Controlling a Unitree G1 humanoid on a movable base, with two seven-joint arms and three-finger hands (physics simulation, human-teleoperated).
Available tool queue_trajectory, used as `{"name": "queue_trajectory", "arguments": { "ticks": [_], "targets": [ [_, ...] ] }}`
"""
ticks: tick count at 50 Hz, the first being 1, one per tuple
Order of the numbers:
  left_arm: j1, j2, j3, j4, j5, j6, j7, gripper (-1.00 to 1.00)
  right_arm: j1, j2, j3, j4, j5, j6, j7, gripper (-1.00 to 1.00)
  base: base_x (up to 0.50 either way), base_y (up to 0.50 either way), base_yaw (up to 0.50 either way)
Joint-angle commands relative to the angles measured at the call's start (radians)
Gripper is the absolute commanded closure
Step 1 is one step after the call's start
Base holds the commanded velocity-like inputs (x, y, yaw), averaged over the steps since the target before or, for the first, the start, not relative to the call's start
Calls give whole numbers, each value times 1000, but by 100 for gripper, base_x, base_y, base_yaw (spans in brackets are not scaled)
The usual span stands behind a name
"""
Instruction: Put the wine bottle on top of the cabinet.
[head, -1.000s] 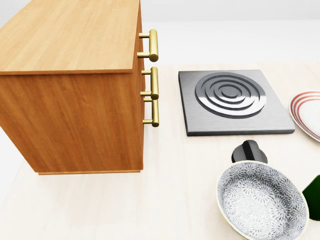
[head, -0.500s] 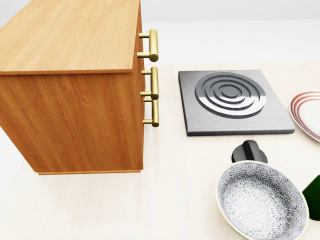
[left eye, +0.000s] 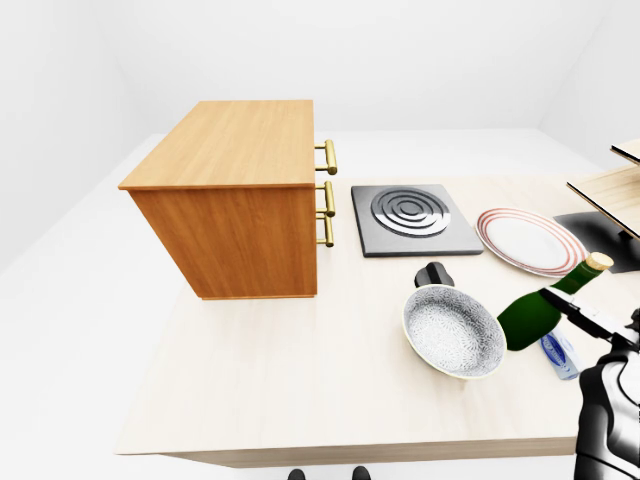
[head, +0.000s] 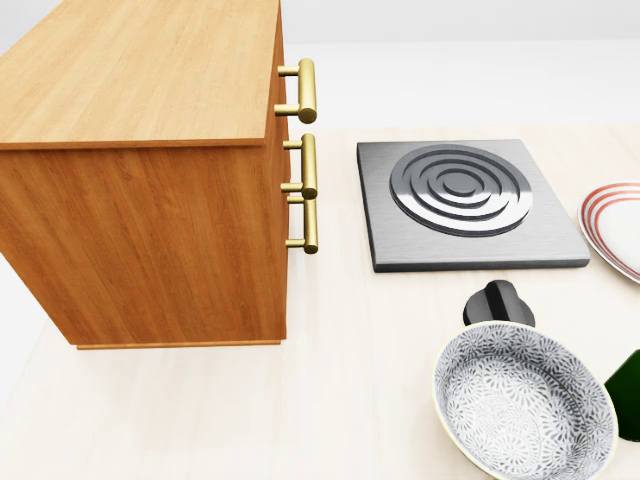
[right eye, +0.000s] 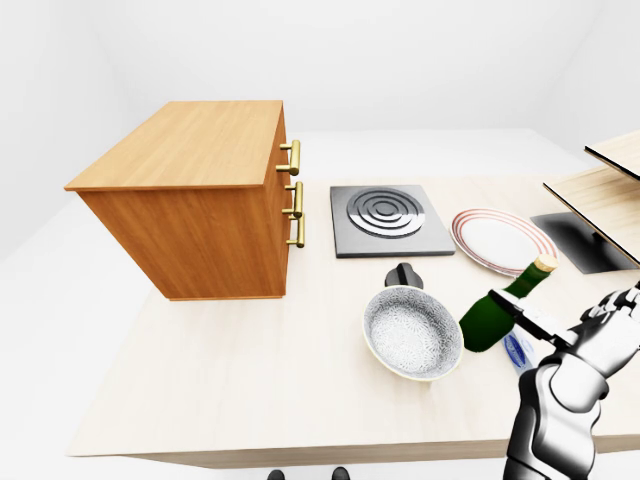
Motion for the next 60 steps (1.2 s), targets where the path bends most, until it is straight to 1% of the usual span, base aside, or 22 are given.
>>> {"name": "queue_trajectory", "arguments": {
  "ticks": [1, 19, 24, 37, 45, 50, 60],
  "targets": [
    [0, 0, -1, 1, 5, 0, 0, -100, -24, -27, 22, 55, 8, 0, -11, -100, 0, 0, 0],
    [4, 5, 10, -3, -23, 0, 10, -100, -32, -48, 42, 131, -1, 0, -10, -100, 0, 0, 0],
    [6, 6, 14, -2, -27, 0, 10, -100, -44, -53, 63, 165, -9, 0, -11, -100, 0, 0, 0],
    [7, -2, 6, 4, -9, 0, -3, -100, -58, -66, 90, 225, -23, 0, -4, -100, 0, 0, 0],
    [8, 6, 22, 2, -25, 0, 3, -100, -76, -78, 98, 247, -21, 0, -4, -100, 0, 0, 0],
    [7, 13, 30, -2, -39, 0, 15, -100, -90, -90, 108, 297, -22, 0, -4, -100, 0, 0, 0],
    [8, 18, 31, -4, -48, 0, 24, -100, -105, -106, 127, 357, -13, 0, -3, -100, 0, 0, 0]
  ]
}}
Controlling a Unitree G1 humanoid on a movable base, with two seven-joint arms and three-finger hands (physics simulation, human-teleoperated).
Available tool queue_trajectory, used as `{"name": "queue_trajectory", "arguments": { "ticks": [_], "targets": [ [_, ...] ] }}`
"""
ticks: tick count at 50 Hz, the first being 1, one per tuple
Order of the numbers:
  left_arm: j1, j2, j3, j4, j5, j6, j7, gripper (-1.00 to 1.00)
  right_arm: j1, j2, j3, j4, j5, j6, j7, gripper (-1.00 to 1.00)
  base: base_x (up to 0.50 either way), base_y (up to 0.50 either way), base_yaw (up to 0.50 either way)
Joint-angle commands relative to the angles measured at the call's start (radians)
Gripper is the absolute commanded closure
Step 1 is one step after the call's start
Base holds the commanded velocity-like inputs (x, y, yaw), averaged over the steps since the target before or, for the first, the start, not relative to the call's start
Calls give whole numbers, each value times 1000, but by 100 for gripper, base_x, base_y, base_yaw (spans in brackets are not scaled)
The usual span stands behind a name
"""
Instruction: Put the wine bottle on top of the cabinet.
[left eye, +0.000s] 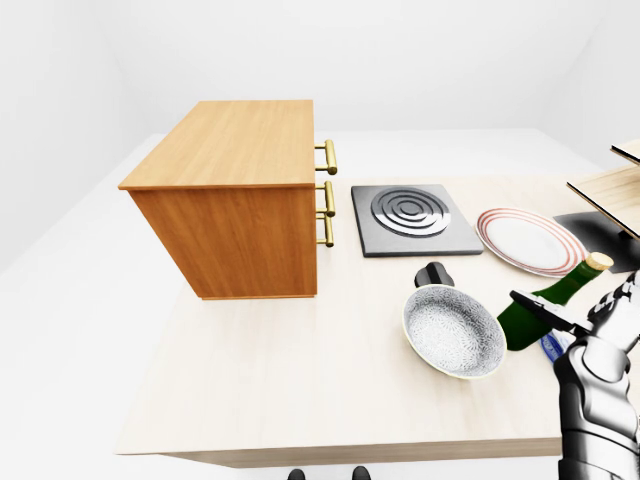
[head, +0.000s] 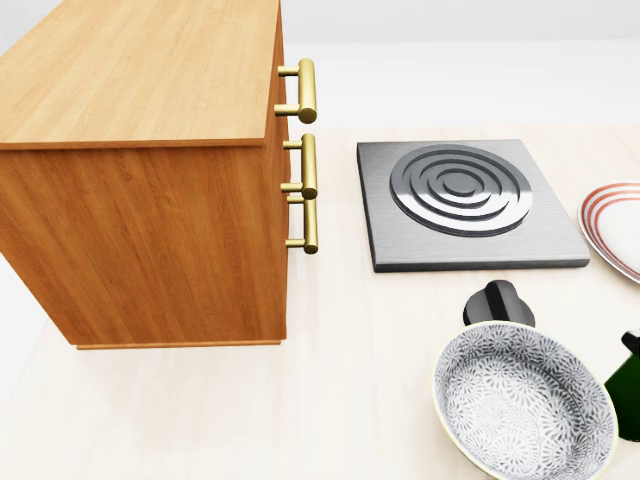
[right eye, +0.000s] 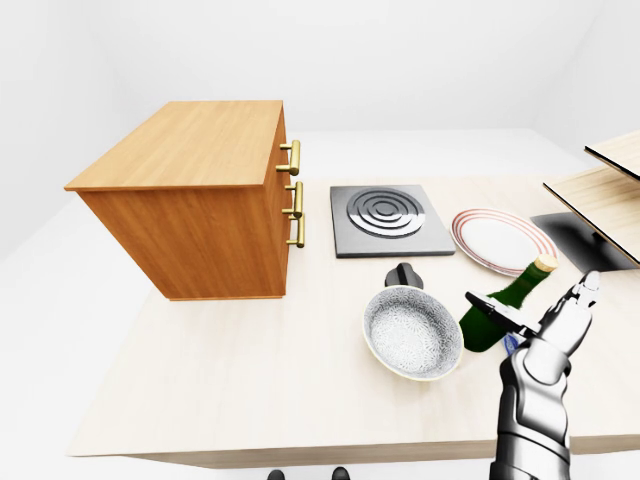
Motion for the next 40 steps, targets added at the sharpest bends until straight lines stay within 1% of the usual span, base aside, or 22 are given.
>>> {"name": "queue_trajectory", "arguments": {
  "ticks": [1, 11, 16, 20, 40],
  "targets": [
    [1, 7, 7, -3, -15, 0, 11, -100, -17, -19, 15, 78, 10, 0, 5, -100, 0, 0, 0],
    [4, 14, 19, -4, -34, 0, 21, -100, -5, -34, 17, 138, 22, 0, 9, -100, 0, 0, 0],
    [1, 17, 10, -2, -27, 0, 24, -100, -13, -42, 21, 172, 24, 0, 7, -100, 0, 0, 0],
    [1, 13, 4, -2, -19, 0, 20, -100, -33, -51, 33, 221, 30, 0, -2, -100, 0, 0, 0],
    [-5, 6, -10, -5, 5, 0, 9, -100, -102, -88, 79, 309, 39, 0, -26, -100, 0, 0, 0]
  ]
}}
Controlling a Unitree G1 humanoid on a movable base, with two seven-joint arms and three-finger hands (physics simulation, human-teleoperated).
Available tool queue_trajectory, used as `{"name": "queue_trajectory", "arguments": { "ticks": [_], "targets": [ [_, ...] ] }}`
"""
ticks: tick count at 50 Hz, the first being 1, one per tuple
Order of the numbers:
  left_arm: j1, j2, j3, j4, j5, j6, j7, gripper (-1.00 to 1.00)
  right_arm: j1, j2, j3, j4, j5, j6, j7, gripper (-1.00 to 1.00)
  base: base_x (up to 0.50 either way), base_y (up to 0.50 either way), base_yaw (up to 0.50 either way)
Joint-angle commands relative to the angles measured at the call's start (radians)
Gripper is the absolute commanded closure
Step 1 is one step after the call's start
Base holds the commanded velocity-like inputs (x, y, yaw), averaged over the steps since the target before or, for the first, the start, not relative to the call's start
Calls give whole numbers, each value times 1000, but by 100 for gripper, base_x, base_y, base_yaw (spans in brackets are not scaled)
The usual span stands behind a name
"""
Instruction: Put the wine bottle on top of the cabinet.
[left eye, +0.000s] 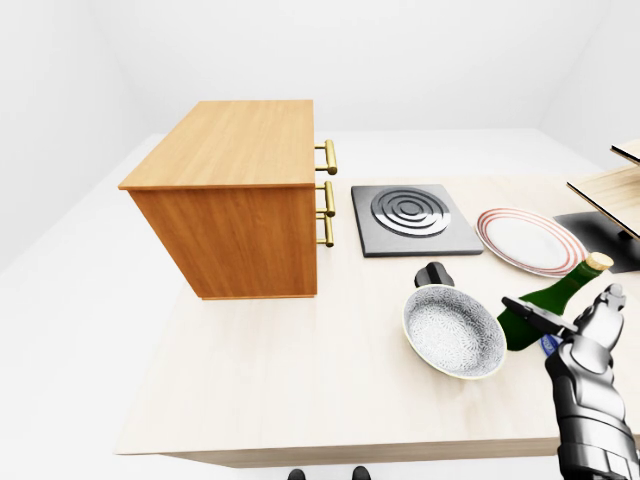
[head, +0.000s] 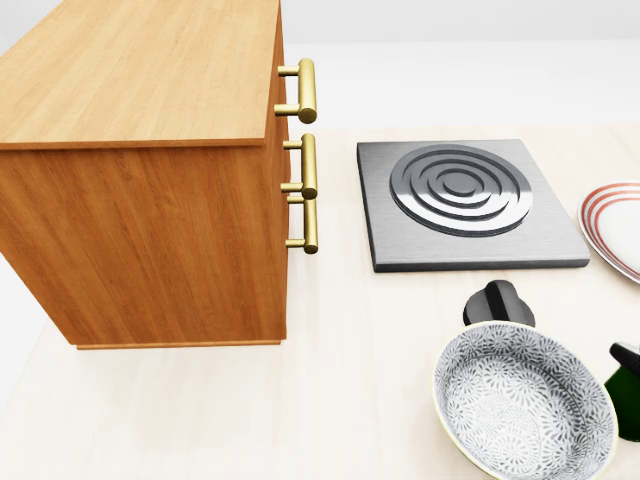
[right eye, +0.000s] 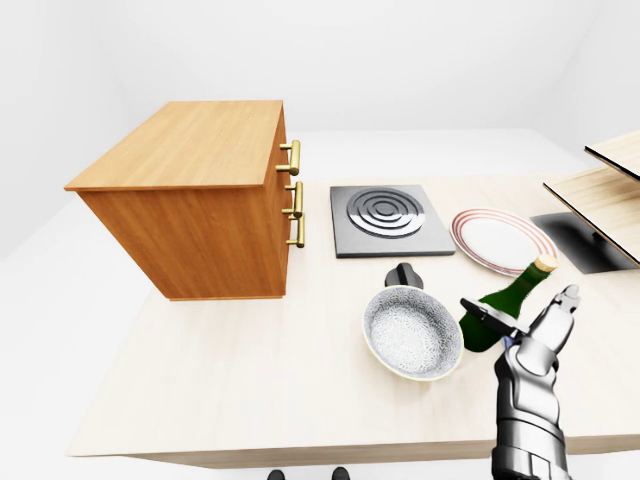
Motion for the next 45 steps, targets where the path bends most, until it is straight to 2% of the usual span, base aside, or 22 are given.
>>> {"name": "queue_trajectory", "arguments": {
  "ticks": [1, 25, 26, 27, 28, 45],
  "targets": [
    [-2, -5, -10, 0, 14, 0, -6, -100, -38, -20, 26, 67, 4, 0, -10, -100, 0, 0, 0],
    [-2, -4, -4, -4, 12, 0, -7, -100, -68, -44, 57, 168, 21, 0, -13, -100, 0, 0, 0],
    [-2, -3, -2, -4, 10, 0, -7, -100, -65, -44, 57, 164, 21, 0, -13, -44, 0, 0, 0],
    [-2, -3, 0, -5, 8, 0, -7, -100, -63, -43, 56, 162, 23, 0, -13, -12, 0, 0, 0],
    [-2, -2, 1, -5, 7, 0, -6, -100, -62, -43, 59, 154, 23, 0, -12, 88, 0, 0, 0],
    [0, -6, -1, -6, 8, 0, -6, -100, -40, -40, 46, 128, 17, 0, -8, 90, 0, 0, 0]
  ]
}}
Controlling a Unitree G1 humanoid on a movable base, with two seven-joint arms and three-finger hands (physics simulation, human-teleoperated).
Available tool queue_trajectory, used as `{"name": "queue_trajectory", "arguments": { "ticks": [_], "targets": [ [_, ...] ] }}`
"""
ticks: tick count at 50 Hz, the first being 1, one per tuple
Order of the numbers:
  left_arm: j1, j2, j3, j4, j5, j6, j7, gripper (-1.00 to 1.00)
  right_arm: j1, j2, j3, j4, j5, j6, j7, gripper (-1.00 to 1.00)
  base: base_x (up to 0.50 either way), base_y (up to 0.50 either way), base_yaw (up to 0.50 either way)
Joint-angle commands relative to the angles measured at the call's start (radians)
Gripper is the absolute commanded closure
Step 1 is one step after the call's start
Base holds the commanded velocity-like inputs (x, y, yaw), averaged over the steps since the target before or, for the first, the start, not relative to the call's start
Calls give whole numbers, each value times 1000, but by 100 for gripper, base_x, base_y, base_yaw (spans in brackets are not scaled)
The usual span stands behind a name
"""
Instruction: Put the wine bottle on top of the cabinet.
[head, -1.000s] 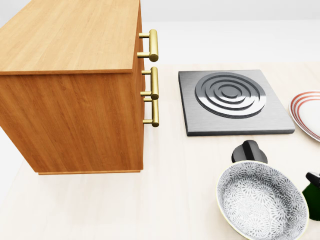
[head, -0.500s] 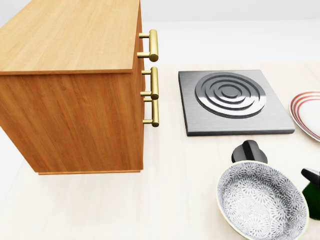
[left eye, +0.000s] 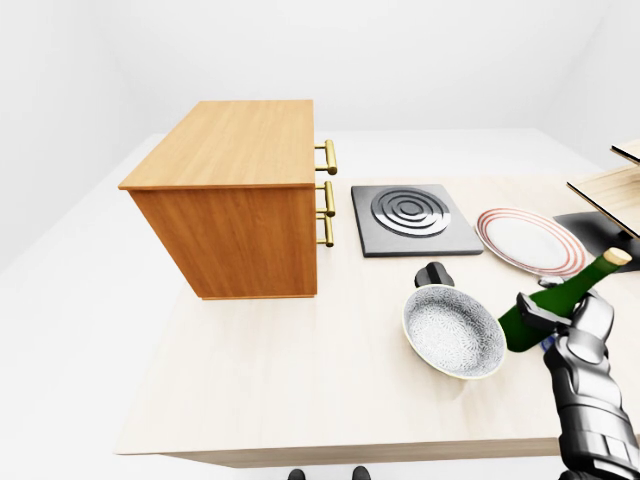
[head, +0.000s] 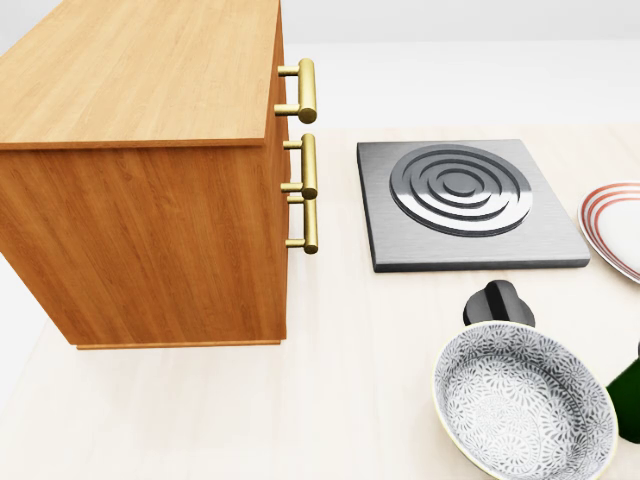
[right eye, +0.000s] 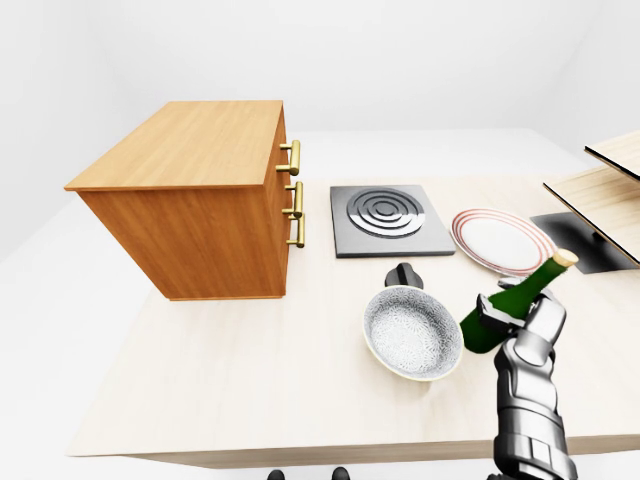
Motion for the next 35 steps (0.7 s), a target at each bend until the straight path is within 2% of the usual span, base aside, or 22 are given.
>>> {"name": "queue_trajectory", "arguments": {
  "ticks": [1, 24, 35],
  "targets": [
    [0, 0, 2, -1, -4, 0, 1, -100, 19, 9, 1, 12, 36, 0, -37, 90, 0, 0, 0],
    [0, 2, 1, 2, -2, 0, 0, -100, 47, 14, -51, -127, 9, 0, -83, 91, 0, 0, 0],
    [-4, 2, -5, -3, 1, 0, 3, -100, 66, 18, -103, -282, 8, 0, -108, 91, 0, 0, 0]
  ]
}}
